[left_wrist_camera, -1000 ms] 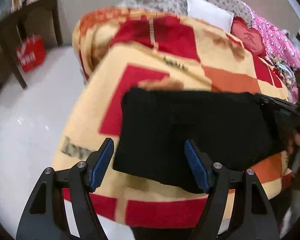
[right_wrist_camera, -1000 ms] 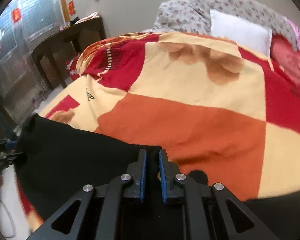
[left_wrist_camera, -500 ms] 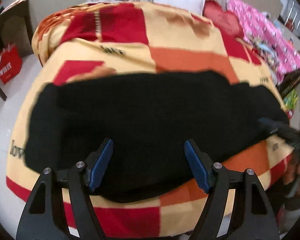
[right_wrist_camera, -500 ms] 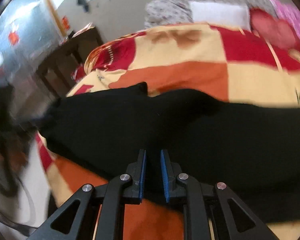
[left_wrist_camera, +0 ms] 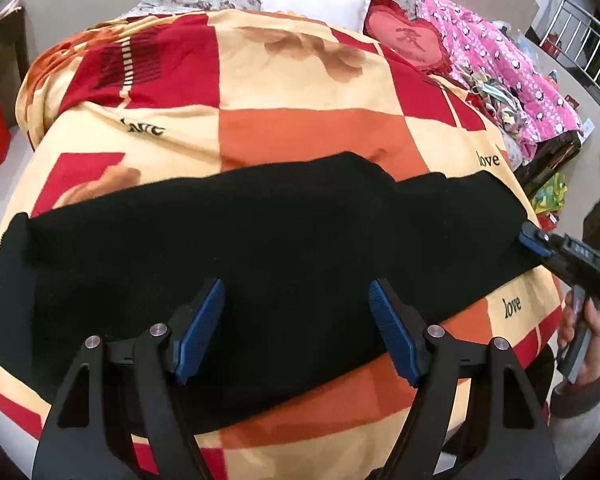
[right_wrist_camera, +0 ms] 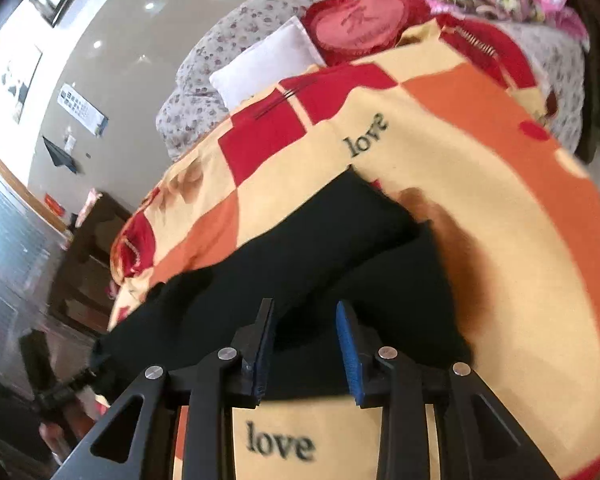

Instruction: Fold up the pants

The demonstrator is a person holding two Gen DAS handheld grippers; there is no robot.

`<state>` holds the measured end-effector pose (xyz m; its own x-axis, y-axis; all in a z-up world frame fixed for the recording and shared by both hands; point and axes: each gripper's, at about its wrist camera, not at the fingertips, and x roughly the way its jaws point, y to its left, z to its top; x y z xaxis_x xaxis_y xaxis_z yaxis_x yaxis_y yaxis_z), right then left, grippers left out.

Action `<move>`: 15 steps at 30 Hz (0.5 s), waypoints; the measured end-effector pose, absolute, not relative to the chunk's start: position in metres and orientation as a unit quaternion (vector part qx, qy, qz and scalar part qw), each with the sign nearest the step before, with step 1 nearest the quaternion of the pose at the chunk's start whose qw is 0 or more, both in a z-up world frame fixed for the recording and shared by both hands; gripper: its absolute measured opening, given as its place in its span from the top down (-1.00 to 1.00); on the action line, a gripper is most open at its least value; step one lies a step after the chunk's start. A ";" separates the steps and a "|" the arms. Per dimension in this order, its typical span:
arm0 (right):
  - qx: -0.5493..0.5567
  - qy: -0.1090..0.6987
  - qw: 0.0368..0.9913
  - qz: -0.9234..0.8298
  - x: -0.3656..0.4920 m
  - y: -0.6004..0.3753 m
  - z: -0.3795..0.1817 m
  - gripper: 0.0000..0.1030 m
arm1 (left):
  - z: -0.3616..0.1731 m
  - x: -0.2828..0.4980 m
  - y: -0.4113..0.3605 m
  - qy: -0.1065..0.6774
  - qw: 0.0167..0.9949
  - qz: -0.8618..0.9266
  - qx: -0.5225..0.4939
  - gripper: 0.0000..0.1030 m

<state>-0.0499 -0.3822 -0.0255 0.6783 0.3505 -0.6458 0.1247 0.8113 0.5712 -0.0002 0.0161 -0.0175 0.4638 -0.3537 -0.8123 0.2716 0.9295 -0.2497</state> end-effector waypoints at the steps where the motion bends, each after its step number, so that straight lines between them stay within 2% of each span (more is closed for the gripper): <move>1: 0.304 0.401 0.862 0.060 -0.048 -0.380 -0.027 0.42 | -0.019 0.000 0.016 0.487 0.853 -0.182 -0.042 -0.44; 7: 0.341 0.404 0.846 0.073 -0.027 -0.379 -0.042 0.42 | -0.023 0.002 0.013 0.493 0.850 -0.180 -0.044 -0.44; 8: 0.347 0.393 0.849 0.076 -0.025 -0.379 -0.043 0.48 | -0.023 0.001 0.013 0.494 0.850 -0.180 -0.046 -0.44; 9: 0.340 0.383 0.855 0.075 -0.025 -0.379 -0.041 0.82 | -0.022 0.001 0.014 0.494 0.849 -0.180 -0.048 -0.44; 10: 0.323 0.370 0.868 0.071 -0.028 -0.377 -0.033 0.89 | -0.022 0.000 0.013 0.496 0.848 -0.182 -0.049 -0.44; 15: 0.249 0.333 0.907 0.071 -0.064 -0.365 0.010 0.91 | -0.014 -0.002 0.012 0.488 0.851 -0.190 -0.049 -0.44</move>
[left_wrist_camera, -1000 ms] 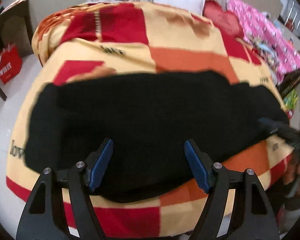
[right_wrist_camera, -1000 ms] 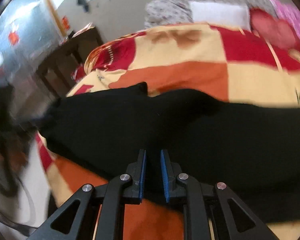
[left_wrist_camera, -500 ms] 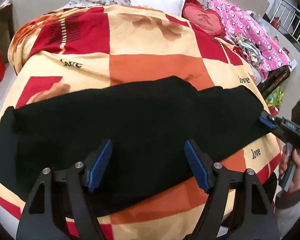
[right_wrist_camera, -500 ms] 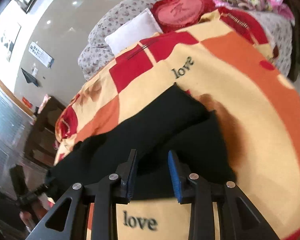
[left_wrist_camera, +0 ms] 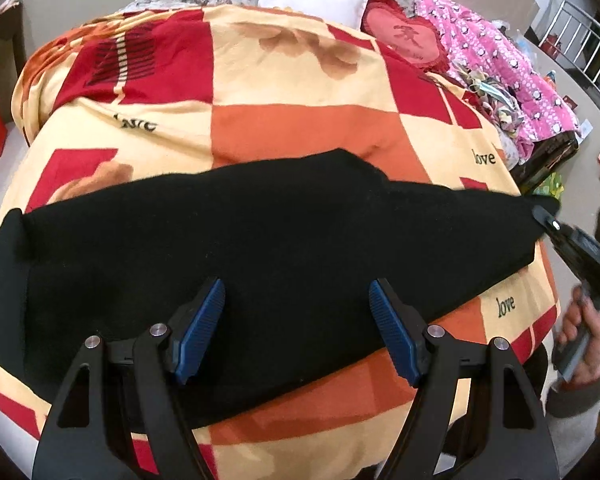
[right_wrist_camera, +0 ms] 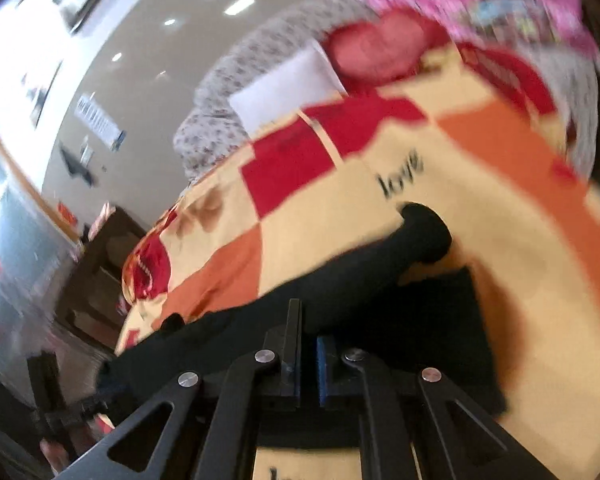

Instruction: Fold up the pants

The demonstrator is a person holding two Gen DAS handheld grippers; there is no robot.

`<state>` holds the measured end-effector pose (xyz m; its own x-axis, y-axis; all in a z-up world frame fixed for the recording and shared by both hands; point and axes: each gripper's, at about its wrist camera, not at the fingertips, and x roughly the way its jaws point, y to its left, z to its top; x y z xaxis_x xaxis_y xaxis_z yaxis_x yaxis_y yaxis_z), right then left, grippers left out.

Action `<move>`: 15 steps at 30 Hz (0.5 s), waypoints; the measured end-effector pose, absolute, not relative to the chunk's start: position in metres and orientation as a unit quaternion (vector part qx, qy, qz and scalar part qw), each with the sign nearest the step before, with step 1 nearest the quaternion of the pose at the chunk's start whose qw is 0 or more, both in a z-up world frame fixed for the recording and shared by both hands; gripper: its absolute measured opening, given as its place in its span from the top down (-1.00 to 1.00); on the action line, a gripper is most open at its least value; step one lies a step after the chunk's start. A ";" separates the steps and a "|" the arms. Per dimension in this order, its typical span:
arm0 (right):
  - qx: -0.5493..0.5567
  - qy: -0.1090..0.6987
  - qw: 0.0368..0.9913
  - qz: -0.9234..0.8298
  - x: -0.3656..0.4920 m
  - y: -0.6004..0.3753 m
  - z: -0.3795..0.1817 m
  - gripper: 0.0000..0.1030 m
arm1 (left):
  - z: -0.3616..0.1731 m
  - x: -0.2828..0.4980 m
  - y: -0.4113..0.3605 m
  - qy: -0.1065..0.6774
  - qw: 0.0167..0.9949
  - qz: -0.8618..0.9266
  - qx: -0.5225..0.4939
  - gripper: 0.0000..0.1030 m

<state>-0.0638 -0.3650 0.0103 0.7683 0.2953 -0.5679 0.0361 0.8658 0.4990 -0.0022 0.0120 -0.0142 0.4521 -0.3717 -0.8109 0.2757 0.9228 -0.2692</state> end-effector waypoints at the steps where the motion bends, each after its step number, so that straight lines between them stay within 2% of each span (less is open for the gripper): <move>1: 0.243 0.333 0.908 0.071 -0.074 -0.364 0.014 0.91 | -0.014 -0.003 0.011 0.486 0.851 -0.193 -0.050 -0.44; 4: 0.217 0.353 0.909 0.049 -0.089 -0.361 0.001 0.91 | -0.019 -0.003 0.009 0.491 0.849 -0.192 -0.048 -0.44; 7: 0.271 0.413 0.869 0.028 -0.077 -0.375 -0.040 0.89 | -0.023 -0.005 0.011 0.495 0.849 -0.179 -0.043 -0.44; 8: 0.293 0.407 0.865 0.036 -0.081 -0.380 -0.043 0.89 | -0.021 -0.007 0.015 0.492 0.851 -0.177 -0.043 -0.44; 10: 0.289 0.402 0.869 0.017 -0.090 -0.387 -0.032 0.73 | -0.015 -0.010 0.026 0.485 0.857 -0.168 -0.041 -0.44; 15: 0.246 0.368 0.897 -0.019 -0.108 -0.392 0.013 0.71 | -0.003 -0.009 0.070 0.460 0.882 -0.099 -0.036 -0.44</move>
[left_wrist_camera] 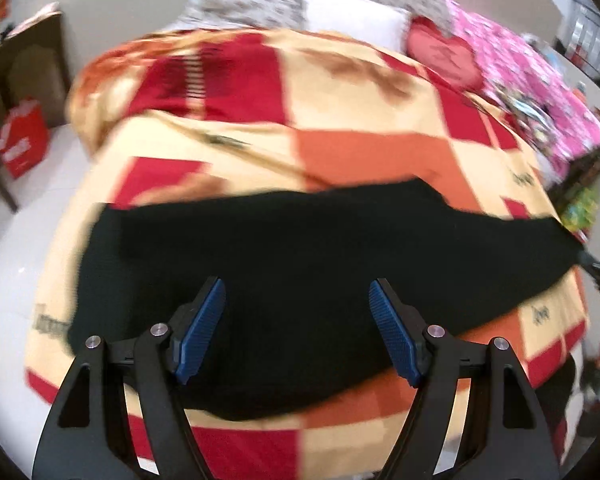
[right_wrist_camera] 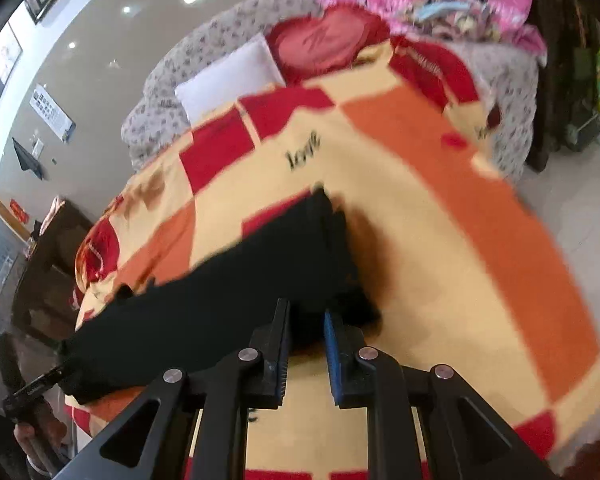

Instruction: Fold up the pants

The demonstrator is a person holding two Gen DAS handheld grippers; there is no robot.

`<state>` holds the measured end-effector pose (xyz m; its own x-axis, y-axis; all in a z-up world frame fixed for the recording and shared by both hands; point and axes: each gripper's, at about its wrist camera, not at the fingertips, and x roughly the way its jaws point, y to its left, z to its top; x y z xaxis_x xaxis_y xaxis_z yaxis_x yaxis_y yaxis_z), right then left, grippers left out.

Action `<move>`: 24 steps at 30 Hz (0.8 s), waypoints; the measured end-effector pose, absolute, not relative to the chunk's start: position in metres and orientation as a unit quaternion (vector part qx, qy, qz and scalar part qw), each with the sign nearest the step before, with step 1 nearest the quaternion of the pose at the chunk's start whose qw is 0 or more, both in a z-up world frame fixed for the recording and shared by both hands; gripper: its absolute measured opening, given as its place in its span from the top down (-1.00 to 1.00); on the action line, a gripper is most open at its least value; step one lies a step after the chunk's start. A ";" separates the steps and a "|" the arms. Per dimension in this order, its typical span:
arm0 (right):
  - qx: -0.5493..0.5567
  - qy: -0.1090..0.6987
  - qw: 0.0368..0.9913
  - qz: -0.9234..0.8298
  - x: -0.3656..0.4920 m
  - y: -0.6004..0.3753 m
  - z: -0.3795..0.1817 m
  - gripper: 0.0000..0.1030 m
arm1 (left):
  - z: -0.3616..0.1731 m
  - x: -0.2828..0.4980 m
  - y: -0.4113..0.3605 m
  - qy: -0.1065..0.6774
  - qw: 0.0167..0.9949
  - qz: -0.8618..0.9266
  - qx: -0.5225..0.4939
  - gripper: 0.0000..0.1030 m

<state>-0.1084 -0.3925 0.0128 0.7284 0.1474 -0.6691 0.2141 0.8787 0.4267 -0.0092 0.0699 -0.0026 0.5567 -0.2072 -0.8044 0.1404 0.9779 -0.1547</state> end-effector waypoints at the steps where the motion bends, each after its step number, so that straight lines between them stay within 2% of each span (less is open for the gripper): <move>1: 0.241 0.358 0.902 -0.008 -0.107 -0.388 0.021 0.71 | -0.003 -0.006 0.082 0.461 0.882 -0.081 -0.044 -0.44; 4: 0.219 0.350 0.907 0.080 -0.085 -0.351 0.030 0.71 | -0.007 0.002 0.112 0.465 0.882 -0.037 -0.064 -0.44; 8: 0.174 0.378 0.890 0.187 -0.029 -0.267 0.014 0.71 | -0.010 0.009 0.139 0.456 0.886 -0.001 -0.091 -0.44; 11: 0.141 0.409 0.874 0.221 0.016 -0.206 -0.004 0.71 | -0.016 0.018 0.144 0.458 0.885 0.031 -0.076 -0.44; 15: 0.111 0.432 0.854 0.270 0.047 -0.148 -0.020 0.71 | -0.044 0.033 0.165 0.495 0.860 0.032 -0.116 -0.47; 18: 0.070 0.443 0.858 0.250 0.062 -0.124 -0.033 0.71 | -0.048 0.036 0.171 0.485 0.866 0.027 -0.118 -0.55; 24: 0.063 0.444 0.864 0.229 0.077 -0.120 -0.025 0.71 | -0.039 0.038 0.171 0.488 0.864 0.037 -0.120 -0.55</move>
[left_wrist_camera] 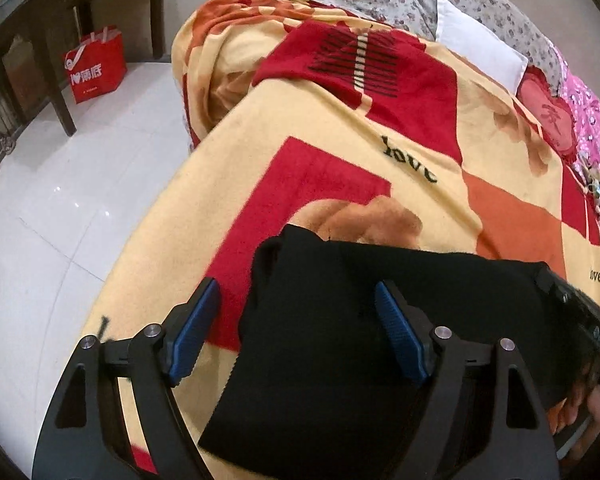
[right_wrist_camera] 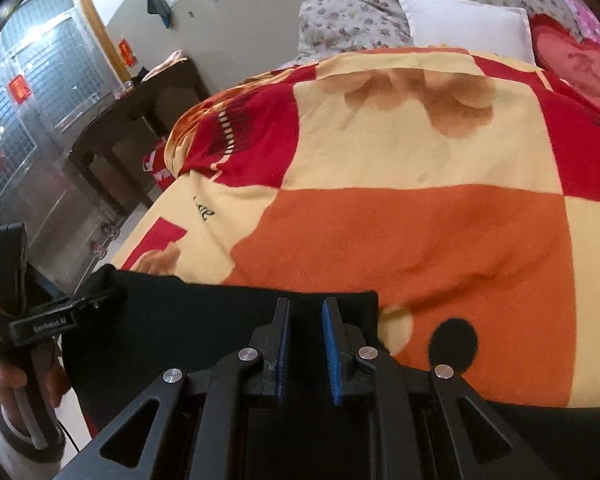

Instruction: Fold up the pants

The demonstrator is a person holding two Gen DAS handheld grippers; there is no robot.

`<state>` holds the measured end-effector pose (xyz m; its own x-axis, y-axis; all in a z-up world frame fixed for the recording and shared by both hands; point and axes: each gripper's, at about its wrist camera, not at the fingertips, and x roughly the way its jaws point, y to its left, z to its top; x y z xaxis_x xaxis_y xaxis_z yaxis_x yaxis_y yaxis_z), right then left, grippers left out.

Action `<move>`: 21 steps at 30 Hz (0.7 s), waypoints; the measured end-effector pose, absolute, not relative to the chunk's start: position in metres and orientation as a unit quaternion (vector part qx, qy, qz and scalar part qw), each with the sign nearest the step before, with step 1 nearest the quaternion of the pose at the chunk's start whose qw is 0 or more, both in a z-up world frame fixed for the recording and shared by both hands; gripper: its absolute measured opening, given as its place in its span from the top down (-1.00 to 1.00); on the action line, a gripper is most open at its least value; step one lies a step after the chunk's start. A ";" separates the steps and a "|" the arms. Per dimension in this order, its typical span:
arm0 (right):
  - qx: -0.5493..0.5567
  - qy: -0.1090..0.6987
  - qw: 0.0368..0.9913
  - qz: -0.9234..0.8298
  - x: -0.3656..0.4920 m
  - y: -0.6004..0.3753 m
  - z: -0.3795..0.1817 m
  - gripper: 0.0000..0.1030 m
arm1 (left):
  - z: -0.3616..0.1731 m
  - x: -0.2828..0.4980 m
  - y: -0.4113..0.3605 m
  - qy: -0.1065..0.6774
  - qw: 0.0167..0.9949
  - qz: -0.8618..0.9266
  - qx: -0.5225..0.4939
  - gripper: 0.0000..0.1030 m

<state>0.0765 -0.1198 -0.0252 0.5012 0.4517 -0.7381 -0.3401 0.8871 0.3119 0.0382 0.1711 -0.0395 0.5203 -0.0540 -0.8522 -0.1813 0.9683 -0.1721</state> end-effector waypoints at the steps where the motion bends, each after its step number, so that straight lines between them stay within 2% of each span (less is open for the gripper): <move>1: 0.061 0.444 0.864 0.231 0.070 -0.121 -0.021 0.71 | -0.034 0.033 0.172 0.481 0.868 0.043 -0.115 -0.55; 6: 0.038 0.429 0.856 0.286 0.016 -0.114 -0.003 0.71 | -0.004 0.001 0.164 0.450 0.887 0.049 -0.091 -0.55; 11: -0.021 0.433 0.858 0.276 -0.016 -0.100 -0.017 0.71 | 0.006 -0.023 0.143 0.432 0.897 0.032 -0.080 -0.55; 15: -0.030 0.434 0.863 0.255 -0.025 -0.102 -0.029 0.67 | -0.006 -0.026 0.119 0.437 0.897 0.024 -0.056 -0.55; 21: -0.018 0.429 0.869 0.245 -0.027 -0.115 -0.012 0.64 | -0.031 -0.016 0.105 0.456 0.888 0.048 -0.011 -0.55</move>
<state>-0.0272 -0.1150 -0.0121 0.5109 0.4115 -0.7548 -0.4416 0.8789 0.1802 -0.0161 0.1048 -0.0306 0.5788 0.0752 -0.8120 -0.0956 0.9951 0.0240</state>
